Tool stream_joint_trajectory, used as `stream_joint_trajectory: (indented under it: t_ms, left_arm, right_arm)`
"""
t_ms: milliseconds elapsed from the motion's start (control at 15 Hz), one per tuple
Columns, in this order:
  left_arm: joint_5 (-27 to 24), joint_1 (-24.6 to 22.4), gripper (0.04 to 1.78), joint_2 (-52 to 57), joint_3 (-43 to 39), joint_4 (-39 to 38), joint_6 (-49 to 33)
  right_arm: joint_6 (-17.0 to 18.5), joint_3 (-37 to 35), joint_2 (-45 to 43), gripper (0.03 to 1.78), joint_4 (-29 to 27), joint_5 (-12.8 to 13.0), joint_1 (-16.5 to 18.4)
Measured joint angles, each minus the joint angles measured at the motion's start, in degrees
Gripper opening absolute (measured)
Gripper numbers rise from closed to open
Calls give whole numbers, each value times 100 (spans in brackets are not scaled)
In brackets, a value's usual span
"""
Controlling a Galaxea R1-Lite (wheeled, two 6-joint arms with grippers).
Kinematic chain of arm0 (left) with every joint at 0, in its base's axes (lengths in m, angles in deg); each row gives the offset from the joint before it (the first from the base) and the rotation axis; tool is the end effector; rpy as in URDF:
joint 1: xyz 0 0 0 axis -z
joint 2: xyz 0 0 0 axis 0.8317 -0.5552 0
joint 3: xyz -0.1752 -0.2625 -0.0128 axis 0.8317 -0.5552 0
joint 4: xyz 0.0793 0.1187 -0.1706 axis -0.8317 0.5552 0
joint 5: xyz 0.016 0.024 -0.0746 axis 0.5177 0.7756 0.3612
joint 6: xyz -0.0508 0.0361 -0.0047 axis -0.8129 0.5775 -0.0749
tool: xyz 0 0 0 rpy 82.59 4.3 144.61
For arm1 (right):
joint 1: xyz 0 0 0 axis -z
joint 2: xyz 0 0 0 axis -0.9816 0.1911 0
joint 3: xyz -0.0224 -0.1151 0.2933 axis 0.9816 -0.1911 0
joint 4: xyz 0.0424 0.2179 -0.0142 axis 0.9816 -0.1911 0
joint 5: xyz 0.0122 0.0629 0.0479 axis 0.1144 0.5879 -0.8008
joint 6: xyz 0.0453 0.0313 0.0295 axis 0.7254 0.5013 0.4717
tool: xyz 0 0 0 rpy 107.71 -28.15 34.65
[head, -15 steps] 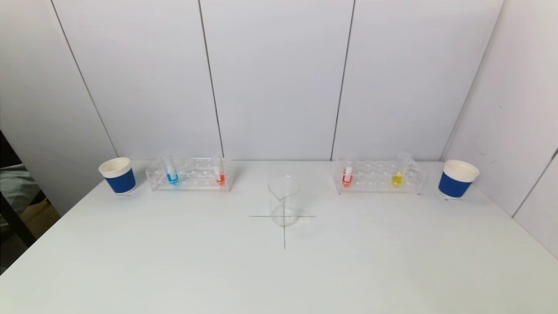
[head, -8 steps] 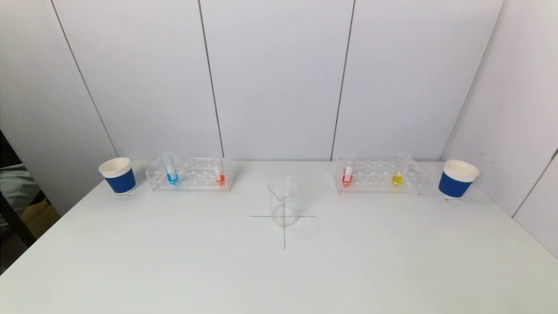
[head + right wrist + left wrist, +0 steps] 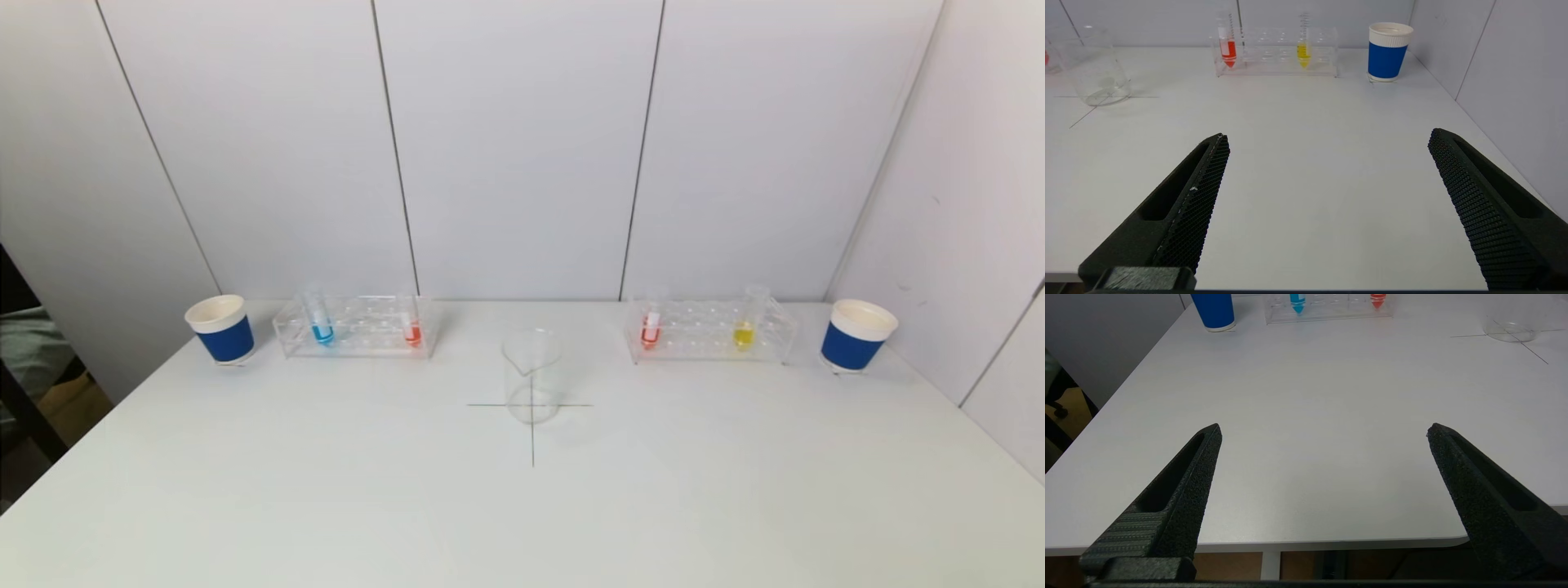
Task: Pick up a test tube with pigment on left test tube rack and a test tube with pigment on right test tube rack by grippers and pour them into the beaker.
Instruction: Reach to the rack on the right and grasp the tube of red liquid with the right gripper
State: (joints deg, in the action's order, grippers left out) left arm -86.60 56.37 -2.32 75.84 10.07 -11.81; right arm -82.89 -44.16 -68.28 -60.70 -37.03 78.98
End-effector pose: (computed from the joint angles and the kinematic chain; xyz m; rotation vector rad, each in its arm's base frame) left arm 0.0301 -0.0014 0.0751 0.0342 0.0934 -0.0244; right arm 0.0350 -0.0010 0.0779 0.0014 -0.0037 -0.0175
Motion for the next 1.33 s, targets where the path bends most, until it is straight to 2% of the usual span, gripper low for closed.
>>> stream_joint_trajectory:
  t_ms: [133, 400, 667, 1000, 1333]
  left_arm:
    - [5, 0, 176, 0, 0, -1, -1]
    - [2, 0, 176, 0, 0, 0, -1]
    - [5, 0, 176, 0, 0, -1, 0]
    - [2, 0, 176, 0, 0, -1, 0]
    - [5, 0, 176, 0, 0, -1, 0]
  right_arm:
    - [-23, 306, 34, 177, -145, -134, 0]
    - [-45, 1296, 600, 177, -379, -597, -40]
    - [-123, 2555, 1645, 177, -335, -735, -379]
    - [-290, 3550, 3216, 177, 241, -873, -619]
    - [-310, 3967, 4921, 177, 1128, -994, -650]
